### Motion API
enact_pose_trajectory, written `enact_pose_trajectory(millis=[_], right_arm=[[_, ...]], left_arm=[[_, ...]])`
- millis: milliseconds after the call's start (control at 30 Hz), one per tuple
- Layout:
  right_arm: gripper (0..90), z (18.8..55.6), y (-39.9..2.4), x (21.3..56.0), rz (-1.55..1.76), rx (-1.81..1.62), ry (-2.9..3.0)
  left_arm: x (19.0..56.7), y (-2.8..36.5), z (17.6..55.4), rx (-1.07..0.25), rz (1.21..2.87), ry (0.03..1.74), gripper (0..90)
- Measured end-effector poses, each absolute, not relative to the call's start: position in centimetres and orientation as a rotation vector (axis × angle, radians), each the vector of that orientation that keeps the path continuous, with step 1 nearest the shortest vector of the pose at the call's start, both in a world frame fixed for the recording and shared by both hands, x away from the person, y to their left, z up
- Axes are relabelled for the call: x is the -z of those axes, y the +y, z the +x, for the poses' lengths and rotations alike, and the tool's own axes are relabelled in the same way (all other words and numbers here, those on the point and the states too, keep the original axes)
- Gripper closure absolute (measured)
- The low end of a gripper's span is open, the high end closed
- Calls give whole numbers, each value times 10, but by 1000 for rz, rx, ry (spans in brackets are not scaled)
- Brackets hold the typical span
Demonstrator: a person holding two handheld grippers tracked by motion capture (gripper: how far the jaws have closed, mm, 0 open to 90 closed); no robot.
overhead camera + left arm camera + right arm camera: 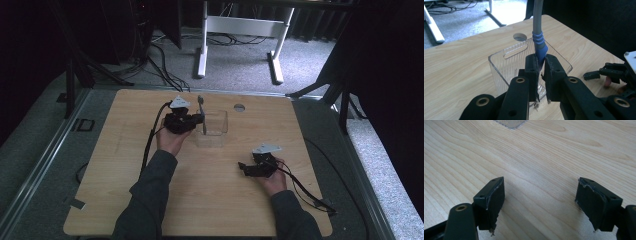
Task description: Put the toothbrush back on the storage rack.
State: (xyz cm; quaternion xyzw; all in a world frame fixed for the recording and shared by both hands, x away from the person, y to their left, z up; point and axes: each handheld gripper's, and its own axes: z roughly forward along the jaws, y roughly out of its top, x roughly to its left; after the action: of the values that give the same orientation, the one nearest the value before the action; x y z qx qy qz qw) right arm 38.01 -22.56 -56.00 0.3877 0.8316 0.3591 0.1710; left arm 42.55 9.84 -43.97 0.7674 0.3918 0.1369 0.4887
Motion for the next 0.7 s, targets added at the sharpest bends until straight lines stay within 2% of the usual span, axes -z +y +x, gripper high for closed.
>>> enact_pose_trajectory(millis=[700], right_arm=[[228,380,-226,560,1103,-1019,2362]], left_arm=[[456,94,434,-309,1998,984,815]])
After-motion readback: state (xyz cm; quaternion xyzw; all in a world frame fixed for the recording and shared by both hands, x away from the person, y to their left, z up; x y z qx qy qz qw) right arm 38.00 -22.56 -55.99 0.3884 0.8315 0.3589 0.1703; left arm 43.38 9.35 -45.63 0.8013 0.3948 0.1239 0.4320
